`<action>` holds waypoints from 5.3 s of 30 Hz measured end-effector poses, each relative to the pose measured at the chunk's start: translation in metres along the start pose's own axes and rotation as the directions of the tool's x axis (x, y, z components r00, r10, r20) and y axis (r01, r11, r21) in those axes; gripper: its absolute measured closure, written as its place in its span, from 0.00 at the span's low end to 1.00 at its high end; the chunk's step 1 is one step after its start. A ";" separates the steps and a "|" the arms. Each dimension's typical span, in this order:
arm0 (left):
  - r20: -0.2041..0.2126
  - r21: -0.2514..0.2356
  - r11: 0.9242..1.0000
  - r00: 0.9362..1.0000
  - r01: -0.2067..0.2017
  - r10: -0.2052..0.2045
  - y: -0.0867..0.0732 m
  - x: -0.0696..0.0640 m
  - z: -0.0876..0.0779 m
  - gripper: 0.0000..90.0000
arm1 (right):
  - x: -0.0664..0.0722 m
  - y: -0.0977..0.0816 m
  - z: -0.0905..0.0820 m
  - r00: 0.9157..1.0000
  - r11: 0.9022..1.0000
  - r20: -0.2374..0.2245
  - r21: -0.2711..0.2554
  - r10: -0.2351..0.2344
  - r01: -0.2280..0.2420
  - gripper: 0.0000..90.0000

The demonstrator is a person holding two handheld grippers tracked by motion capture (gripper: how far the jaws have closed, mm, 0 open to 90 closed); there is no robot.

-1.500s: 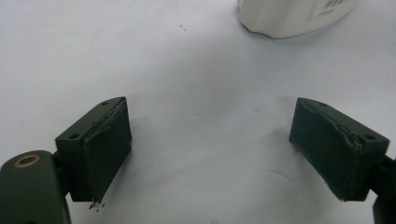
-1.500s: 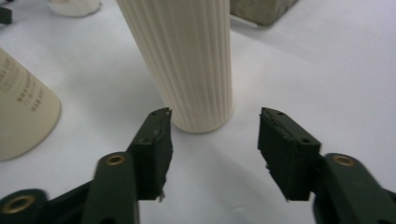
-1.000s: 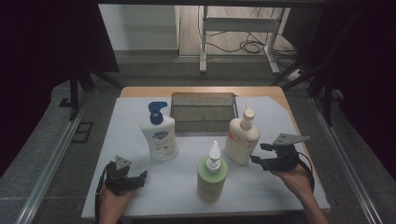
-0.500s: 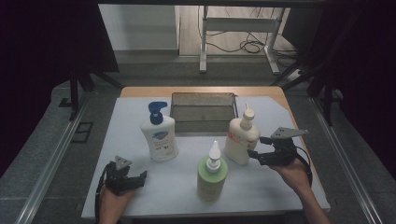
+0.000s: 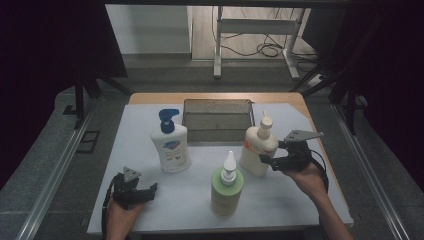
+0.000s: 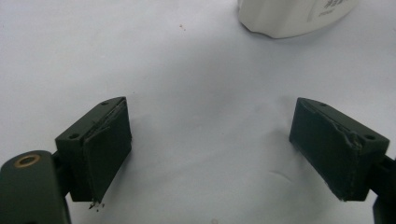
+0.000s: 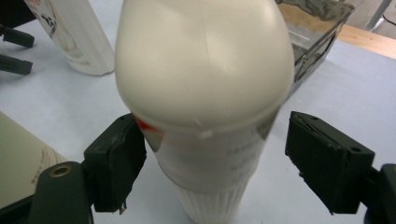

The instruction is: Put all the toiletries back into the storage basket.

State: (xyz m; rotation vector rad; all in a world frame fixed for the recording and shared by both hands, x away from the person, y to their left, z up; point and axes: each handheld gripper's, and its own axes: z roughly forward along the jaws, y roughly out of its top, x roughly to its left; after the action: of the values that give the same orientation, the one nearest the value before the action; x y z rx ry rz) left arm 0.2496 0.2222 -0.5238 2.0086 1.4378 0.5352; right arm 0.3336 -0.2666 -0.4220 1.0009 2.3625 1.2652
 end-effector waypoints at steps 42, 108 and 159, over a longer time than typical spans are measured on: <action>0.000 0.000 1.000 1.000 0.000 0.000 0.000 0.000 0.000 0.14 | 0.012 0.023 0.014 0.998 0.998 0.013 0.018 -0.059 0.059 0.42; 0.001 -0.005 1.000 1.000 0.002 -0.002 0.000 0.000 0.001 0.14 | 0.042 0.150 0.035 0.992 0.990 -0.031 -0.074 -0.122 0.120 0.42; 0.003 -0.004 1.000 1.000 0.004 -0.004 0.000 0.000 0.000 0.14 | 0.032 0.197 0.144 0.997 0.991 0.054 -0.122 -0.049 0.055 0.43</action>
State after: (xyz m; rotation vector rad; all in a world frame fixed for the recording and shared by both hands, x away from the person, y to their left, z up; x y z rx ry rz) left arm 0.2498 0.2221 -0.5241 2.0026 1.4380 0.5330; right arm 0.4745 -0.0811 -0.3426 0.9167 2.2278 1.3317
